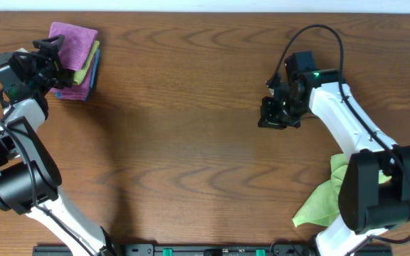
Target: Fold the cloth
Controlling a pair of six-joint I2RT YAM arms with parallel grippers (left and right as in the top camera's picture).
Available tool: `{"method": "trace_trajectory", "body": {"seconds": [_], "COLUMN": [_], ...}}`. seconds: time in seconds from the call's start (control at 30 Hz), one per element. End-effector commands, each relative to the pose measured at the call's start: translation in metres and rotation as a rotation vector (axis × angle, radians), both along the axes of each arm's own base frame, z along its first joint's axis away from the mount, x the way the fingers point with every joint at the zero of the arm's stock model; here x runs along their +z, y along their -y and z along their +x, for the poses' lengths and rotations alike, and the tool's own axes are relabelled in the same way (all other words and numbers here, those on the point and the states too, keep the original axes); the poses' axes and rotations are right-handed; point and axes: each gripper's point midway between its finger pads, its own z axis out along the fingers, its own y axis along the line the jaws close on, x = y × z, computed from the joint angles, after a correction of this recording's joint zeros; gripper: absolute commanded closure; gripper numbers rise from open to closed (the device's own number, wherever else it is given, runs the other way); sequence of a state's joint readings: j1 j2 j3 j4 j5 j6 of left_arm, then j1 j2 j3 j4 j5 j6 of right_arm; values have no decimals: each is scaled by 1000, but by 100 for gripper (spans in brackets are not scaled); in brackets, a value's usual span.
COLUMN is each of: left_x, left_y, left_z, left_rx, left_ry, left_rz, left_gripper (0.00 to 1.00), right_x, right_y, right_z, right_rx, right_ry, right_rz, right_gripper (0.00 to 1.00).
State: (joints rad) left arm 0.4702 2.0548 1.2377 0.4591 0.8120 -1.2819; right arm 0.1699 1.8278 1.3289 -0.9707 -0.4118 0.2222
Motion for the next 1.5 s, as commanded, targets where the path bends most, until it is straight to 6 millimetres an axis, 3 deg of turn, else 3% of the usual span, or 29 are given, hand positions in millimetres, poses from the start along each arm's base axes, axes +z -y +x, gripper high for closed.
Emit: {"method": "trace_trajectory", "body": {"seconds": [0.0,0.27,0.53,0.7,0.87,1.07,1.23,1.33,1.43,1.47], "left_x": [0,-18,-12,-12,18,58,101,120,139,143], "left_y": [9,16,-3,-10,-10,12,46,66,100,111], "left_z": [-3,-22,-39,-62,-85,-133,-189,-220,-251,-261], "left_rx": [-58,-120,-125,-142,-171,-249,-356,-407,-479,-506], "left_ry": [6,-91,-88,-130,-116,-140,-121,-107,-40,-16], "left_rz": [-17,-104,-133,-89,13,236,445,562,668,701], "left_gripper": [4,5,4,4,5,4,4,4,4,4], "right_x": [11,11,10,10,10,20,59,82,109,116], "right_y": [-7,-15,-22,-26,-28,-26,-22,-6,12,16], "right_z": [4,0,-4,-6,-9,-18,-28,-37,-55,-62], "right_rx": [20,39,59,65,73,84,125,114,103,109], "right_ry": [37,31,27,22,14,9,112,177,239,257], "right_rz": [10,9,9,9,8,9,14,-55,-127,-137], "right_gripper": [98,98,98,99,99,98,98,98,77,74]}}
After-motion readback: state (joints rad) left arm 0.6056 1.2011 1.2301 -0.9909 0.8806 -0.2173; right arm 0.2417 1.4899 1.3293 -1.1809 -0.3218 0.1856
